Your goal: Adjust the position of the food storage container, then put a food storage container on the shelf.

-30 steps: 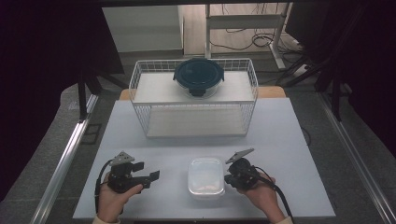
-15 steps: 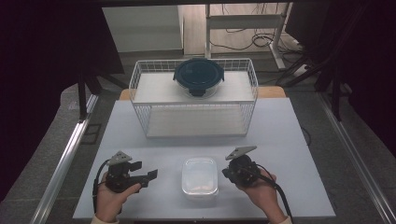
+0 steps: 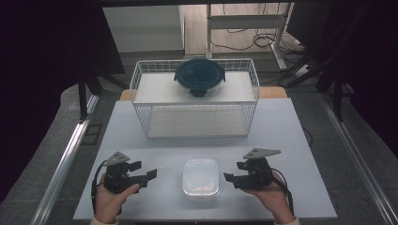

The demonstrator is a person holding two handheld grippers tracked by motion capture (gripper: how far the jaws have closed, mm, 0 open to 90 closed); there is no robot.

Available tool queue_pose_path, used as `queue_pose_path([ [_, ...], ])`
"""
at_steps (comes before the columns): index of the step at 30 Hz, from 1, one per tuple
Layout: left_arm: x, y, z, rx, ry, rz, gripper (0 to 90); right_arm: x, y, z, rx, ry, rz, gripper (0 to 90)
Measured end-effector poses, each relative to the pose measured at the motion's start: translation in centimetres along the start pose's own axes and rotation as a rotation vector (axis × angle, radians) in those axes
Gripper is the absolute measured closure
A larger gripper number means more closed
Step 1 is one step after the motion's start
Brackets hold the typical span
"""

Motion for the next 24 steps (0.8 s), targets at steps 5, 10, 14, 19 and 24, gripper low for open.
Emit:
queue_pose_path([
  [5,0.0,0.0,-0.3,0.003,0.005,0.0,23.8,-1.0,0.4,-0.8,0.012,0.006,-0.029,28.1],
  [10,0.1,0.0,-0.3,0.003,0.008,0.001,23.7,-1.7,0.6,-1.5,0.029,0.007,-0.034,26.9],
  [14,0.1,0.0,-0.4,0.009,0.011,0.005,23.8,-1.6,0.7,-1.4,0.026,-0.004,-0.025,26.5],
  [19,0.1,0.0,-0.6,0.01,0.016,0.004,23.7,-1.4,0.7,-1.0,0.018,-0.01,-0.016,26.1],
  [24,0.3,0.0,-0.8,0.002,0.028,0.007,24.1,-1.6,0.6,-1.0,0.031,-0.01,-0.025,26.1],
])
Point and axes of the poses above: each handheld gripper's, and its own axes: x roughly forward along the jaws, y roughly out of its underside, z roughly to its left, the point moved 7 cm from there along x, roughly forward along the jaws, and after that the axes turned 7 degrees about -y, right-handed, at the moved point
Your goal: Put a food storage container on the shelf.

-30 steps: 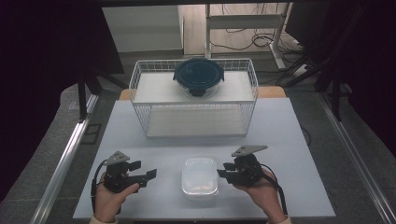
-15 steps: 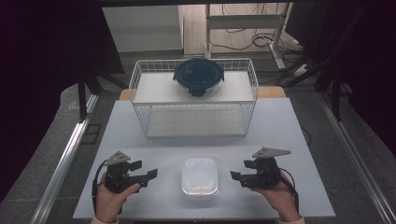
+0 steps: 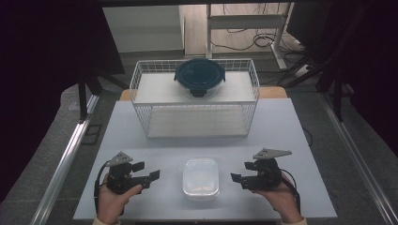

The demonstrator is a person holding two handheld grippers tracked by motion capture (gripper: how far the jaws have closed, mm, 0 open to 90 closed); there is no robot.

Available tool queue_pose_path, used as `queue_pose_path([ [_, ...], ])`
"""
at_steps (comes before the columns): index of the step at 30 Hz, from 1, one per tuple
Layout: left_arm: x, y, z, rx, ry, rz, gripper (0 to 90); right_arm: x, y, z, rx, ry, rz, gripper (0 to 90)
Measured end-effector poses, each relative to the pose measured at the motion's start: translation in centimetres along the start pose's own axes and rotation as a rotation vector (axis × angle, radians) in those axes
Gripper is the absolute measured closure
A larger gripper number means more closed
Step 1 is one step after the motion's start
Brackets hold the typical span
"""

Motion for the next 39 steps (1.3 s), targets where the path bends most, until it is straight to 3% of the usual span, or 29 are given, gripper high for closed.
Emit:
queue_pose_path([
  [4,0.5,0.1,-0.5,-0.016,0.037,0.007,24.7,0.2,0.0,0.2,0.045,-0.029,0.001,28.0],
  [6,1.1,0.2,-0.9,-0.053,0.093,0.019,25.2,0.4,0.0,0.4,0.06,-0.033,0.009,29.4],
  [10,1.9,0.4,-1.7,-0.082,0.137,0.045,25.4,1.0,0.1,0.8,0.079,-0.049,0.027,31.5],
  [17,3.3,0.6,-3.2,-0.127,0.2,0.094,27.8,2.1,0.1,1.6,0.117,-0.086,0.044,33.3],
  [21,4.0,0.3,-3.8,-0.148,0.227,0.113,29.5,2.7,-0.2,2.0,0.123,-0.091,0.044,33.0],
  [24,4.9,-0.3,-4.5,-0.165,0.254,0.131,30.5,3.5,-0.9,2.4,0.153,-0.121,0.046,33.6],
  [28,5.4,-0.7,-4.6,-0.179,0.276,0.135,31.4,4.1,-1.3,2.5,0.165,-0.135,0.051,34.7],
  [31,5.7,-0.6,-4.5,-0.222,0.322,0.145,31.9,4.6,-1.4,2.7,0.169,-0.151,0.054,36.0],
  [34,6.0,-0.3,-4.1,-0.227,0.316,0.147,32.8,5.0,-1.0,2.8,0.169,-0.156,0.063,36.5],
  [37,6.1,-0.1,-3.8,-0.237,0.321,0.154,34.2,5.1,-0.7,2.6,0.194,-0.158,0.055,37.8],
  [39,6.2,0.1,-3.9,-0.259,0.357,0.161,35.6,5.3,-0.5,2.5,0.221,-0.17,0.052,38.9],
])
Point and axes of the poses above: each handheld gripper's, and its own axes: x roughly forward along the jaws, y roughly out of its underside, z roughly to its left, the point moved 7 cm from there along x, roughly forward along the jaws, and after that the axes turned 7 degrees about -y, right-handed, at the moved point
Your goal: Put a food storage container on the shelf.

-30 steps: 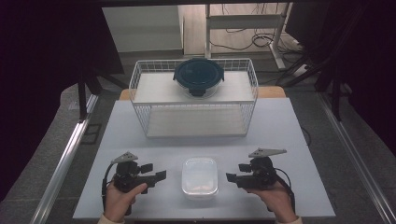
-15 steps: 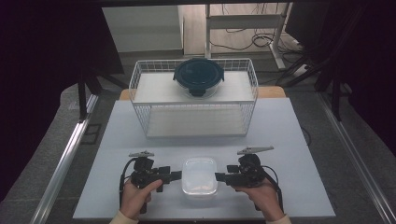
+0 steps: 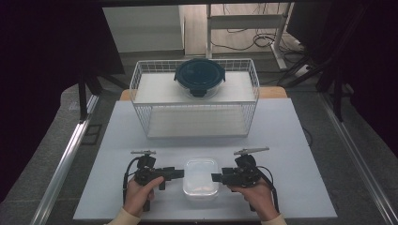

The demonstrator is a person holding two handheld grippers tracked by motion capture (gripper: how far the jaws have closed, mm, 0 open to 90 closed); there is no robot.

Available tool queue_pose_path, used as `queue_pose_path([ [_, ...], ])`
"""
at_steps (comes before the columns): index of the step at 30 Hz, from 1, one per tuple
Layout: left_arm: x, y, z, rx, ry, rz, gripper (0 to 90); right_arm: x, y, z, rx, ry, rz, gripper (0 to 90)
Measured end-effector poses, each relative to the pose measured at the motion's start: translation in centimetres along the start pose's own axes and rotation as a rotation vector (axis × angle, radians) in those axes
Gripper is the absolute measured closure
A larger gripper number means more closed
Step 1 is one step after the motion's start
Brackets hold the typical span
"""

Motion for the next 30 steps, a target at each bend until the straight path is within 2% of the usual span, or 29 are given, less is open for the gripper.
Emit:
queue_pose_path([
  [2,0.1,0.1,-0.2,-0.018,0.054,0.006,36.3,0.1,0.1,-0.1,0.017,-0.017,-0.005,39.9],
  [3,0.3,0.1,-0.2,-0.018,0.051,0.008,37.6,0.3,0.2,-0.1,0.036,-0.036,-0.012,41.3],
  [8,0.5,0.4,-0.1,-0.019,0.037,0.026,40.0,0.3,0.3,-0.2,0.049,-0.043,-0.013,43.3],
  [11,0.9,0.6,0.2,-0.037,0.04,0.032,43.4,0.5,0.5,-0.4,0.063,-0.048,-0.012,45.6],
  [16,1.3,1.0,0.4,-0.065,0.058,0.047,54.8,0.7,0.7,-0.6,0.089,-0.067,-0.02,50.9],
  [17,1.4,1.1,0.2,-0.075,0.083,0.049,57.8,0.7,0.7,-0.6,0.112,-0.089,-0.028,55.2],
  [21,1.3,1.1,0.0,-0.076,0.085,0.041,63.5,0.6,0.8,-0.8,0.148,-0.089,-0.043,61.8],
  [24,1.0,1.1,0.0,-0.099,0.099,0.028,69.2,0.4,0.9,-1.0,0.201,-0.125,-0.065,66.4],
  [26,0.8,1.1,-0.1,-0.095,0.107,0.028,70.5,0.2,1.0,-1.0,0.219,-0.144,-0.068,67.9],
  [30,0.3,0.9,-0.5,-0.081,0.106,0.004,75.4,-0.3,1.0,-0.7,0.218,-0.168,-0.079,71.9],
])
Point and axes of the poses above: each handheld gripper's, and its own axes: x roughly forward along the jaws, y roughly out of its underside, z roughly to its left, the point moved 7 cm from there along x, roughly forward along the jaws, and after that the axes turned 7 degrees about -y, right-handed, at the moved point
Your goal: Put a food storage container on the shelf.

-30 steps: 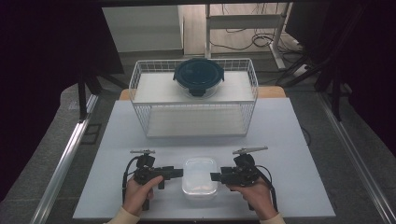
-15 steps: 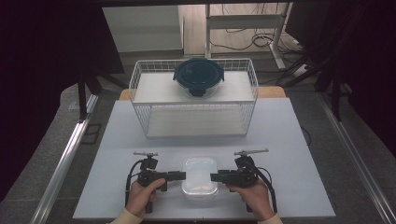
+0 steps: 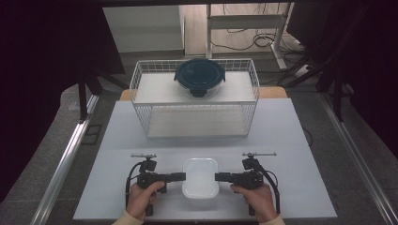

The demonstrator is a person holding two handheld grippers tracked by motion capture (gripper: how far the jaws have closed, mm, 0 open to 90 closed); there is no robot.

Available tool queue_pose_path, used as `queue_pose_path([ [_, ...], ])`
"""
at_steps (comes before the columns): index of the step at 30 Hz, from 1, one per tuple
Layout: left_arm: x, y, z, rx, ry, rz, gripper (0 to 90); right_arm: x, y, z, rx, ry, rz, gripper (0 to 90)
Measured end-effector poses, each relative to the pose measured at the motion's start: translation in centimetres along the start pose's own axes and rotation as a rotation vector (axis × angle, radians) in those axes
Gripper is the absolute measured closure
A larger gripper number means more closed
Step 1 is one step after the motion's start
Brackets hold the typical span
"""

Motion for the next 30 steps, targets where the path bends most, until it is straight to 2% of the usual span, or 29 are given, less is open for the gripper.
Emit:
queue_pose_path([
  [3,-0.5,-0.2,-0.3,0.009,0.007,-0.016,78.4,-0.4,-0.1,0.4,-0.011,-0.022,-0.009,76.4],
  [5,-0.7,-0.1,-0.4,0.01,0.027,-0.022,80.6,-0.5,-0.1,0.5,-0.023,-0.023,-0.015,78.2],
  [10,-0.9,-0.1,-0.6,0.026,0.03,-0.02,80.9,-0.6,-0.1,0.7,-0.033,-0.017,-0.009,78.9],
  [12,-1.1,-0.1,-0.8,0.039,0.023,-0.019,80.9,-0.6,-0.1,1.0,-0.05,-0.006,-0.01,79.0],
  [18,-1.7,-0.1,-1.5,0.071,0.027,-0.025,81.1,-0.8,-0.2,1.5,-0.079,-0.015,-0.015,79.1],
  [21,-2.1,-0.2,-1.9,0.094,0.031,-0.03,81.1,-1.1,-0.3,2.2,-0.113,-0.015,-0.019,79.0],
  [30,-2.8,-0.3,-3.0,0.132,0.033,-0.047,81.2,-1.8,-0.6,3.2,-0.155,-0.016,-0.027,79.0],
])
Point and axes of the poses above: each handheld gripper's, and its own axes: x roughly forward along the jaws, y roughly out of its underside, z roughly to its left, the point moved 7 cm from there along x, roughly forward along the jaws, and after that the axes turned 7 degrees about -y, right-handed, at the moved point
